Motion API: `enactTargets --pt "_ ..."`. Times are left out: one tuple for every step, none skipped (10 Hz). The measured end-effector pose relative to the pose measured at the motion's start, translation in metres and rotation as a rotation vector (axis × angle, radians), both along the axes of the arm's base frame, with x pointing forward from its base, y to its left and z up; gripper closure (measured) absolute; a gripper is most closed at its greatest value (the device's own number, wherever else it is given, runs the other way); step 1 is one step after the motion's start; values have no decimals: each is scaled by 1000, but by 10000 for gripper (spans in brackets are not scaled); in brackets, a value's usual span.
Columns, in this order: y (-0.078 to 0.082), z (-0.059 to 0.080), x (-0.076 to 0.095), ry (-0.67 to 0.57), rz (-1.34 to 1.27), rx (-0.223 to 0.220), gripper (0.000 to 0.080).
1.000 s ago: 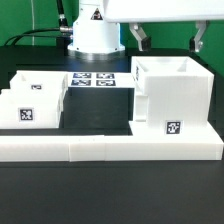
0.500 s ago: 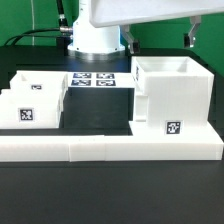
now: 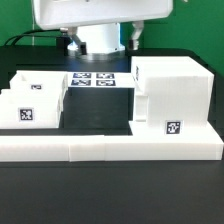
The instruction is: Assemble drawer
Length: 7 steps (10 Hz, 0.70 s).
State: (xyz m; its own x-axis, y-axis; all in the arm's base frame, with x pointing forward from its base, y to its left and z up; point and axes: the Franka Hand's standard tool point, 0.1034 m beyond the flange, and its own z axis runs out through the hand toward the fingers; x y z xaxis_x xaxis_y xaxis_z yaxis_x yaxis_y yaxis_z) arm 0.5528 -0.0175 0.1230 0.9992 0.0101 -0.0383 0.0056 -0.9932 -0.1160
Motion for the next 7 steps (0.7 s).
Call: enactTargets --pt "-11 -6 -5 -5 1 3 151" --pt "-9 -5 -4 -2 -13 1 151" --pt "-8 -5 -4 -2 -9 2 151" --pt "-9 -6 -5 -1 -10 2 151" --pt "-9 -6 -5 0 -10 2 151" --pt "-11 -8 -6 0 -8 0 150" --pt "-22 -16 -12 2 -10 -8 150"
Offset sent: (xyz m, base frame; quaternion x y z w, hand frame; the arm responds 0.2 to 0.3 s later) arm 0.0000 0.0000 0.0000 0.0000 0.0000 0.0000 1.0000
